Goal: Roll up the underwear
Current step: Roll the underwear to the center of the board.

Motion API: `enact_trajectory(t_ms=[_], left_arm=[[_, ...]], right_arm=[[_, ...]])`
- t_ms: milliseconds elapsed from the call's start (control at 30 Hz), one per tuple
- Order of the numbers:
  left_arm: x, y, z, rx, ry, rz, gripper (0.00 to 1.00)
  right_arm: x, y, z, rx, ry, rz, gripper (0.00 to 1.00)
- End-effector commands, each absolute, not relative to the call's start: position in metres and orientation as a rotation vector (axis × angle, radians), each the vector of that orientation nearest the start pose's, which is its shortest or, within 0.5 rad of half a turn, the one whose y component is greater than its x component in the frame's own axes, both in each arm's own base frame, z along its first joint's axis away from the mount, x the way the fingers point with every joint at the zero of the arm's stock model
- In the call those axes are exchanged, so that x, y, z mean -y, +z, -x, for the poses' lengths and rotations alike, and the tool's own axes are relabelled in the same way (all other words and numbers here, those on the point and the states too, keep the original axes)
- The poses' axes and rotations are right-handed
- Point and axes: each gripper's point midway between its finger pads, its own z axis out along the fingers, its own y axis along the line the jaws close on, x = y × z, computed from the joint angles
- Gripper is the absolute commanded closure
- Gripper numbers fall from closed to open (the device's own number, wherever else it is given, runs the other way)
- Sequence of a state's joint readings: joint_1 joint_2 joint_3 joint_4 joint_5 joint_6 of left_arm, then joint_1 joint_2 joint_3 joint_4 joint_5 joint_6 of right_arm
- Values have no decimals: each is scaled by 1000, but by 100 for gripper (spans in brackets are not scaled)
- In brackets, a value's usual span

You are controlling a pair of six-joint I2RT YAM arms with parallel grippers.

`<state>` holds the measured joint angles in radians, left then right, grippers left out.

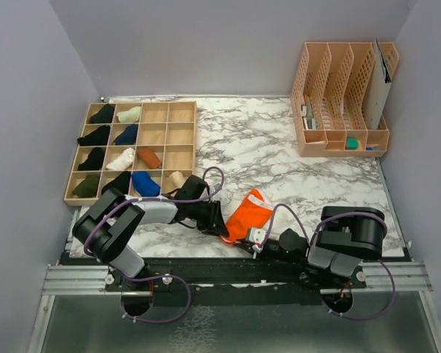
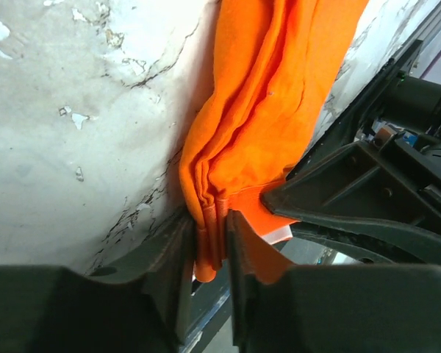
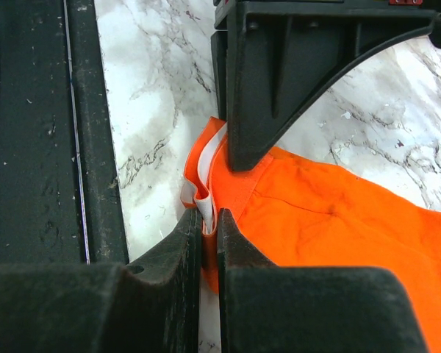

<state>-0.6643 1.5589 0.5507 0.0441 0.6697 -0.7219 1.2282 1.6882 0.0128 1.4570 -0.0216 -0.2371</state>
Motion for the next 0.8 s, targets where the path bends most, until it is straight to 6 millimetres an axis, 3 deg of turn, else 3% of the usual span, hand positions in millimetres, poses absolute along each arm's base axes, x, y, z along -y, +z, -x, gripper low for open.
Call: enact_trajectory(t_ms=[0, 100, 167, 433, 467, 500, 767], left_arm=[[248, -15, -124, -2965, -1067, -169, 79], [250, -11, -132, -2925, -1052, -142, 100], [250, -8, -139, -2899, -1028, -109, 100], [218, 10, -173, -2755, -952, 209, 100], [214, 12, -175, -2740, -944, 240, 100], [210, 14, -176, -2729, -933, 268, 100], [206, 25, -175, -2621, -1012, 500, 100]], right_arm=[[-291, 21, -110, -1385, 705, 1296, 94], [-294, 21, -107, -1377, 713, 1331, 77], [-303, 26, -103, -1344, 730, 1377, 62], [-310, 56, -101, -1283, 735, 1408, 38], [-310, 62, -103, -1285, 737, 1387, 11], [-309, 68, -106, -1291, 733, 1353, 2], [-290, 116, -166, -1583, 587, 825, 0]])
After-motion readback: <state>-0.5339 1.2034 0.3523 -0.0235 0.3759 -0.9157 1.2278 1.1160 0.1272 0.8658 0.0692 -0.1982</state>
